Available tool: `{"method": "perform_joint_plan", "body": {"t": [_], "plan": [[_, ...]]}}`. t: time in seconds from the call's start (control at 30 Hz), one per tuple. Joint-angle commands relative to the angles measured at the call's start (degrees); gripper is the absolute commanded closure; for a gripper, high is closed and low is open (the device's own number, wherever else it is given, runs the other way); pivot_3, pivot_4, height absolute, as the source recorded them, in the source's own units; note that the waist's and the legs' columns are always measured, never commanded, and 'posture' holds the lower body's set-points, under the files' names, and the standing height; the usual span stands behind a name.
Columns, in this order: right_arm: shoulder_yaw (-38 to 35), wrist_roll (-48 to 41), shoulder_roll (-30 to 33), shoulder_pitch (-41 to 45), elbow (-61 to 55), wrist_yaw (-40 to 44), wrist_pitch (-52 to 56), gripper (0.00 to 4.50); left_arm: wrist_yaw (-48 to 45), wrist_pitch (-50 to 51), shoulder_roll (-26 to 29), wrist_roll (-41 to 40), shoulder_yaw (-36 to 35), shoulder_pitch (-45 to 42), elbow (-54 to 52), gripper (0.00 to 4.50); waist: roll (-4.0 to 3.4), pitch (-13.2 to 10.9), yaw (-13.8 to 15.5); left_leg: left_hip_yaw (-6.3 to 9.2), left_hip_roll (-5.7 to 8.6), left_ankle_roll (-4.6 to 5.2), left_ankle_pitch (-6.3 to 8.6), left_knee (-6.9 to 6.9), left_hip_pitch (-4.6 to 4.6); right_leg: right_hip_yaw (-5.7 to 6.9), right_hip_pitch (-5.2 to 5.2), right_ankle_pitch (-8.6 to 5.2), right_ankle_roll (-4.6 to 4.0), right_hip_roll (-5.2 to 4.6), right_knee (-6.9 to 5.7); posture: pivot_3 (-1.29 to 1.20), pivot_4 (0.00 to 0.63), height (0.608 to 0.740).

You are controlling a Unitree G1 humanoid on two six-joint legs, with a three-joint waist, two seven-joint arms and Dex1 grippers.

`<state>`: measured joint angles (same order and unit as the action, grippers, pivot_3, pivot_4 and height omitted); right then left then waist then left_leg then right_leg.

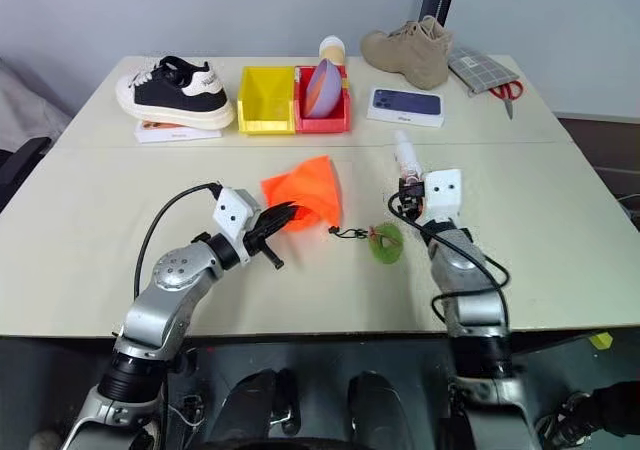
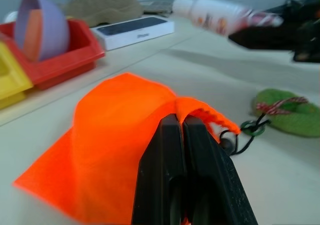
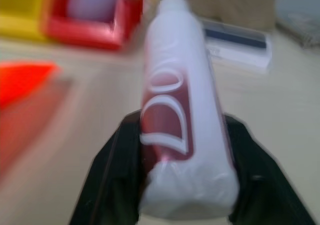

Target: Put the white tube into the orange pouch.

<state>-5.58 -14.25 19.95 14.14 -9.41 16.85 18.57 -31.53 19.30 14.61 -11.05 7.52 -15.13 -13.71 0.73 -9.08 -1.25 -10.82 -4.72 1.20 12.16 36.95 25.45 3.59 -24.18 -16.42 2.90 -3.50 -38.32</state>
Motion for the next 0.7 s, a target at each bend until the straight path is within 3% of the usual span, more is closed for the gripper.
{"method": "perform_joint_plan", "body": {"t": [0.03,0.13,0.3,0.7], "plan": [[-0.83,-10.47,7.11,-6.76,-13.83,13.64,4.86,2.75,-0.52,2.49,-0.73,-3.7,-1.25,-1.18,-1.32,4.5,0.0,0.0,0.14,0.04,-0.01,0.02,0.01,0.0,0.0,0.01,0.01,0.0,0.0,0.01,0.0,0.0,0.15,0.74],[-1.7,-18.0,11.89,-13.48,-20.78,20.05,9.79,2.75,-0.45,5.2,-1.04,-6.25,-2.37,-1.98,-1.84,4.5,0.01,0.0,0.33,0.14,-0.03,0.05,0.03,-0.03,-0.03,0.03,0.05,-0.01,-0.02,0.04,0.0,0.0,0.15,0.74],[1.95,-20.0,13.25,-16.82,-25.48,20.9,13.85,2.75,-0.58,7.82,-0.52,-8.96,-4.2,-3.38,-2.14,4.5,0.04,-0.02,0.27,0.18,-0.03,0.06,0.04,0.08,-0.07,0.03,0.09,-0.01,-0.12,0.04,0.01,0.0,0.15,0.74],[11.2,-12.53,8.48,-10.14,-21.47,13.83,16.41,2.75,-2.74,8.98,1.51,-11.6,-3.33,-2.8,-4.37,4.5,0.05,-0.03,0.46,0.17,0.0,0.17,0.1,0.1,0.02,0.03,0.1,-0.09,-0.28,-0.01,0.17,0.0,0.15,0.74]]}}
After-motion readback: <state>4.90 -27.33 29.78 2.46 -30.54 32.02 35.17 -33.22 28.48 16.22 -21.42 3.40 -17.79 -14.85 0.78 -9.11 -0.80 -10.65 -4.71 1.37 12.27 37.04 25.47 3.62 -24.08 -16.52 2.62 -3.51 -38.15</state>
